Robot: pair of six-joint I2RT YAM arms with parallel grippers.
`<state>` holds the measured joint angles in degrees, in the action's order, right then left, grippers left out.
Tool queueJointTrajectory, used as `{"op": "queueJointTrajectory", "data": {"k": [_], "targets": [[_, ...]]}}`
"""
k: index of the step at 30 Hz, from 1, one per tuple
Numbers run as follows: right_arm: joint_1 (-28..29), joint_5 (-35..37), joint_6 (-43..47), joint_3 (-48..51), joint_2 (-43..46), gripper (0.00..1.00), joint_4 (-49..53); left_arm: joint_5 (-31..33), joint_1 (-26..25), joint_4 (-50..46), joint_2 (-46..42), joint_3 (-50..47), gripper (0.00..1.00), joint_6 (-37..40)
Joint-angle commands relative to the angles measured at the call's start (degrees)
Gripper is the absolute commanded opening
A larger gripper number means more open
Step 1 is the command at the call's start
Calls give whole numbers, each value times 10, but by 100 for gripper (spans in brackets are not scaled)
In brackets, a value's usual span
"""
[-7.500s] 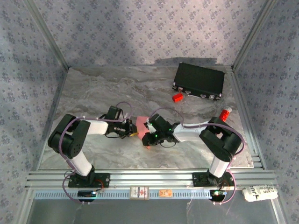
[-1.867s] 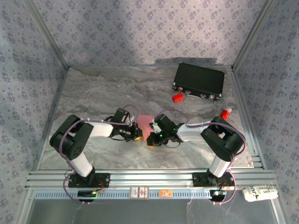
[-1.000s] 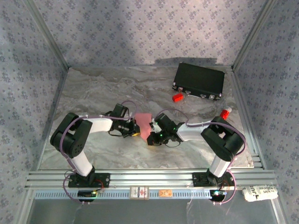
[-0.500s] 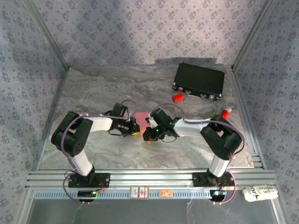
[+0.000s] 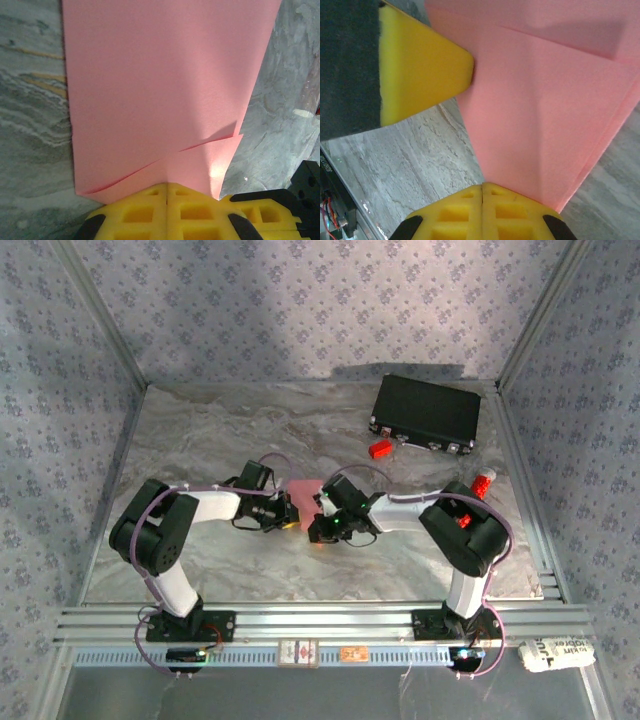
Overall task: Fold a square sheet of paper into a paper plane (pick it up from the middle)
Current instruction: Third fold the triangle at the center of the table.
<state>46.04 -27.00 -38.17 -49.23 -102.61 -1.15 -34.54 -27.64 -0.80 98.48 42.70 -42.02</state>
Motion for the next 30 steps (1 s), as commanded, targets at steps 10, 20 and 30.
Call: {"op": "queueJointTrajectory", "data": {"k": [10, 20, 30], "targets": [[-19, -25, -18, 0, 42, 10, 24, 41, 10, -18, 16, -14, 3, 4], [-34, -32, -28, -53, -12, 9, 8, 32, 9, -4, 14, -26, 2, -5], [-29, 42, -5, -28, -19, 1, 109, 49, 11, -16, 1, -11, 2, -3]]}}
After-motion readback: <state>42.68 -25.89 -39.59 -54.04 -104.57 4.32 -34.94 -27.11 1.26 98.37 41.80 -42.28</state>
